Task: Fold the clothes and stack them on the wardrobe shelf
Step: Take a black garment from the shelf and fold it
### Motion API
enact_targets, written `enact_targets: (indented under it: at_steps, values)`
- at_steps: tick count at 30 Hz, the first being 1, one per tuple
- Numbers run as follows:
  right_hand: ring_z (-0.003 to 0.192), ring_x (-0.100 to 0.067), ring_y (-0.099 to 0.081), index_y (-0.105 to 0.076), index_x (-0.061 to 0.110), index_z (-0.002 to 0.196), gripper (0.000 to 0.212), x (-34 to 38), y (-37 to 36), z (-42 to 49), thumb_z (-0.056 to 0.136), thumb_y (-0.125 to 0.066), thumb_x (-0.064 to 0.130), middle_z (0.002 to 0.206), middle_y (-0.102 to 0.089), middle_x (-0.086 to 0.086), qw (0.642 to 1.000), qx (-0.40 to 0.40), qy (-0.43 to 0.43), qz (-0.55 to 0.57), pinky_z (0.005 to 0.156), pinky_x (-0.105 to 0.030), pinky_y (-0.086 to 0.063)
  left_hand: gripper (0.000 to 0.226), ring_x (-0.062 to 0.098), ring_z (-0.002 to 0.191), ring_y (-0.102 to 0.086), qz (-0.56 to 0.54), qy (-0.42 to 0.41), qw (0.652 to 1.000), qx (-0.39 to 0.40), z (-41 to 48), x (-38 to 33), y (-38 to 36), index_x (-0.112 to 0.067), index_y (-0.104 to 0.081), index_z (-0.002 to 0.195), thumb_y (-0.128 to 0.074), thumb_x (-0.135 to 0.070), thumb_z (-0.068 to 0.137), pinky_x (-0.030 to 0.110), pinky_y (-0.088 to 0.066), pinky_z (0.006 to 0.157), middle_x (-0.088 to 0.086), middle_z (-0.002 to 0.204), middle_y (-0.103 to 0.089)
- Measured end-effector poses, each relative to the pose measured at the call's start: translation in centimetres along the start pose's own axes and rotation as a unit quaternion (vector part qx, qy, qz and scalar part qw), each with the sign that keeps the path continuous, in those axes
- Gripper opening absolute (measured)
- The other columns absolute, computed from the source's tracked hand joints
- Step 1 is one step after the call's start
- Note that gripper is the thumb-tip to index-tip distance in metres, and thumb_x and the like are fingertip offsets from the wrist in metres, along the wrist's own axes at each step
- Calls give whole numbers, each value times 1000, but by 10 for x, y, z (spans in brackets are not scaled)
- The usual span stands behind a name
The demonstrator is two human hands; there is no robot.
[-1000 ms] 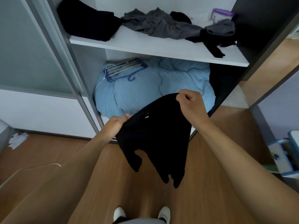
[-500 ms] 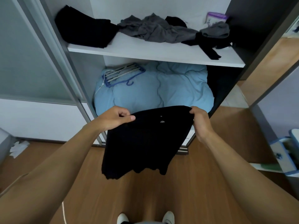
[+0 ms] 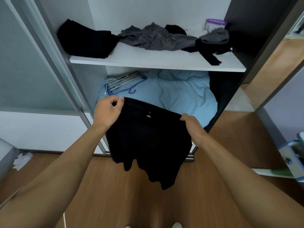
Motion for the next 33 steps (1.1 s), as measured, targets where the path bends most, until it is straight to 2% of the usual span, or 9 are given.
enact_targets:
  at_steps: [6,11,14,17,20,22,25,30,33]
  values:
    - [51,-11,-50,-56,26,51,42,-9,-7,-7,92,-59,23,57,-51,2,978,163,7,-131,51,-25,-34,45,14,45,-23,-4,120,992,38,-3,29,1,-19,-28,47,-56,-23,82,29,-25,51,-7,44,-23]
    - [64,-14,-60,-71,10,81,29,-18,-6,-8,92,-66,36,73,-63,-3,965,164,1,-205,62,-24,-41,48,11,41,-22,-25,156,986,62,-4,36,-7,-20,-28,45,-54,-27,85,28,-23,49,-9,44,-24]
    - [83,-12,-73,-80,26,86,26,-23,5,-13,88,-70,50,88,-77,4,961,210,-28,-179,75,-17,-49,48,14,46,-26,14,143,986,79,-9,47,-8,-18,-30,50,-55,-29,89,31,-25,53,0,52,-27]
    - [94,-18,-73,-78,18,99,21,-24,14,-18,87,-76,35,103,-77,-6,958,249,-21,-141,81,-20,-55,50,19,50,-27,5,170,980,102,-18,61,-13,-19,-27,49,-58,-29,86,31,-26,57,2,53,-26]
    - [74,-22,-68,-70,5,89,20,-19,19,-13,88,-76,24,84,-73,-10,986,111,37,-115,66,-24,-53,61,21,44,-36,-24,229,959,164,-35,68,-22,-18,-33,44,-66,-51,84,28,-30,57,-2,46,-34]
    - [63,-19,-57,-63,7,82,19,-19,21,-10,90,-72,21,71,-60,-10,994,-10,61,-88,58,-26,-44,68,18,45,-59,-15,257,934,246,-51,65,-29,-13,-62,48,-64,-76,74,26,-39,57,-4,51,-62]
    - [56,-10,-46,-50,12,69,28,-27,20,-10,92,-64,17,63,-48,-4,987,-108,87,-77,53,-25,-36,63,2,52,-65,22,215,906,365,-74,59,-38,-31,-75,63,-57,-91,64,23,-42,56,-10,61,-71]
    - [53,-9,-43,-42,19,62,33,-41,33,-9,90,-59,15,57,-44,4,980,-189,53,-47,50,-25,-35,59,15,61,-48,-72,138,873,462,-100,57,-53,-5,-57,71,-78,-61,74,26,-34,58,3,65,-49]
    - [60,-17,-50,-47,15,67,26,-50,34,-8,91,-57,15,62,-48,-3,979,-205,3,-13,49,-23,-39,43,13,59,-46,-119,142,870,458,-105,50,-60,-12,-55,67,-78,-46,78,21,-34,53,0,64,-48]
Point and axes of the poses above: each hand's wrist, its own z-axis towards the middle knuckle, its own y-axis out of the back of the hand, x = y × z, the point moved 5 cm from there along z, towards the middle knuckle
